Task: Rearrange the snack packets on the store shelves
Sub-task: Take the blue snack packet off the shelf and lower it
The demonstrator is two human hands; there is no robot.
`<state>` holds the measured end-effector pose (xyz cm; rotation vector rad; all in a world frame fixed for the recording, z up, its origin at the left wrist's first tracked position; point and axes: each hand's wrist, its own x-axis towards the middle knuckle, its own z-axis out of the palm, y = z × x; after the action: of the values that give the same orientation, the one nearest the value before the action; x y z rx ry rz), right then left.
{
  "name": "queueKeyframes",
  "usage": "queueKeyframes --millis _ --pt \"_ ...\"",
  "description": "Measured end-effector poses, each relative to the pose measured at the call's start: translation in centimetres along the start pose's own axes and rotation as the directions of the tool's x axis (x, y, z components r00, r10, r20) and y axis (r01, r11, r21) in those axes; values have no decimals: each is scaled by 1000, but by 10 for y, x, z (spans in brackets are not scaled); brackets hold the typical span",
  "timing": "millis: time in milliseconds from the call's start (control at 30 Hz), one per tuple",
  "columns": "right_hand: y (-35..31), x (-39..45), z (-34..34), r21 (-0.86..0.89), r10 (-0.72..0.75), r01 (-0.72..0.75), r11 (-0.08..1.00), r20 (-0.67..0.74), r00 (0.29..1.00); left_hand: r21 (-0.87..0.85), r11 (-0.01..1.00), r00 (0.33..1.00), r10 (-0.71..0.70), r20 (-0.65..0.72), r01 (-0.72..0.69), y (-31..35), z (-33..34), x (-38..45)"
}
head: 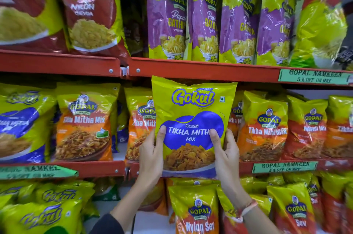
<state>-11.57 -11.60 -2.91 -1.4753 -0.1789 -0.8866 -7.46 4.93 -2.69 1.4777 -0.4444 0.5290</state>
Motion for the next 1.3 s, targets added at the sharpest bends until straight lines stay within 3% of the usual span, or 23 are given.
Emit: queueKeyframes --millis 300,533,700,967,1300 --pt "-9 -61 30 10 31 -32 999 52 998 36 999 1000 -25 2 25 1 -65 -43" --pt "26 -115 50 -17 232 -232 973 132 964 24 963 963 -270 3 270 -42 -112 -87" --pt "77 -155 66 -129 400 -384 914 135 906 143 884 895 -443 -57 446 -96 -139 -134" --pt "185 -183 85 -287 709 -664 690 88 699 270 691 724 -689 -34 671 -192 -165 -144" --pt "260 -144 110 -492 909 -790 366 9 416 317 432 488 -864 -121 844 -276 -163 -105"
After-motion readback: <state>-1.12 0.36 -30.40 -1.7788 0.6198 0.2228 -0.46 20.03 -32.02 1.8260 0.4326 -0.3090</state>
